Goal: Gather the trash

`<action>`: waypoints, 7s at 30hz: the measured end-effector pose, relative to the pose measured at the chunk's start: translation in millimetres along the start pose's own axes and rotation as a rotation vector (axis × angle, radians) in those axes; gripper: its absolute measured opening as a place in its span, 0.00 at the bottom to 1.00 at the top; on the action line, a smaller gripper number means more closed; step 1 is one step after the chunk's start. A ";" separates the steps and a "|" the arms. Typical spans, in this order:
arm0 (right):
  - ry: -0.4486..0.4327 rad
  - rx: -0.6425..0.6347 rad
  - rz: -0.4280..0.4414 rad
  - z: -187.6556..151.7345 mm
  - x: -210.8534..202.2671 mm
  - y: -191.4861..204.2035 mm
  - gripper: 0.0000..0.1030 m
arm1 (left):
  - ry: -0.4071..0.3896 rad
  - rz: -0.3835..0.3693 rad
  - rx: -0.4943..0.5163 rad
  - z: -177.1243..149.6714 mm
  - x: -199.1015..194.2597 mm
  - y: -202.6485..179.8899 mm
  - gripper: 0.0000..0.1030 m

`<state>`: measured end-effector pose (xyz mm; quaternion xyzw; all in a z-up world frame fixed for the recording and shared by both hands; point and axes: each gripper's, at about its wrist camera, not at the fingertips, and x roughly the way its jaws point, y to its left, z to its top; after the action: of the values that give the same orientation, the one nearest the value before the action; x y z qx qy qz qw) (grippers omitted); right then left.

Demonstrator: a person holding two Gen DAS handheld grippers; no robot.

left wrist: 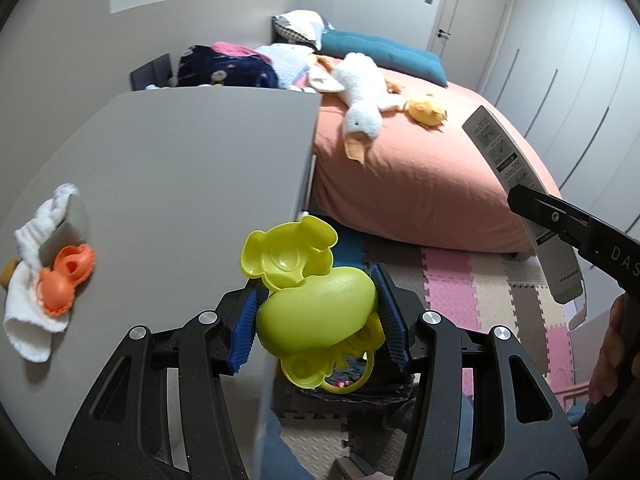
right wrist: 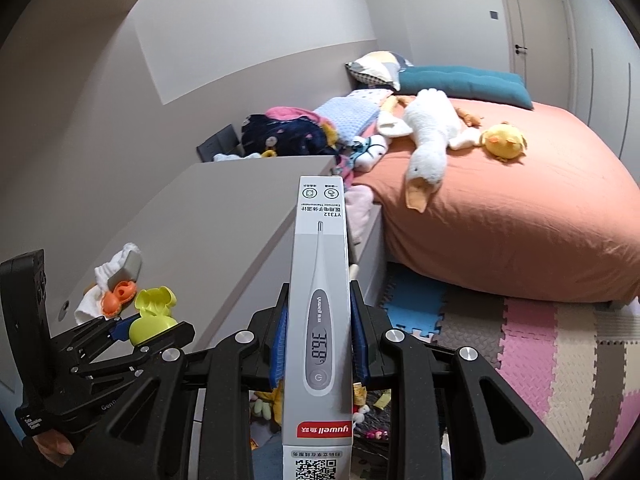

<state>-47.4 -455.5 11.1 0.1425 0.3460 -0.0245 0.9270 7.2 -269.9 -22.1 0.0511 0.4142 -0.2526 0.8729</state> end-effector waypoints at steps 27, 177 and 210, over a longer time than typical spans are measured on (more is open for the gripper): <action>-0.017 0.110 -0.108 -0.1 -8.4 -73.3 0.27 | 0.068 -0.103 0.140 9.8 38.2 -85.9 0.51; 0.275 -0.547 0.399 -54.9 191.2 348.1 0.69 | -0.158 0.403 -0.491 -32.8 -105.7 319.7 0.24; 0.126 -0.322 0.340 -13.9 88.6 218.2 0.69 | -0.135 0.302 -0.315 -14.8 -80.0 194.6 0.24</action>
<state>42.4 -237.7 -2.4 0.0504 0.3737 0.1962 0.9052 48.5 -64.9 4.8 -0.0416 0.3770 -0.0541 0.9237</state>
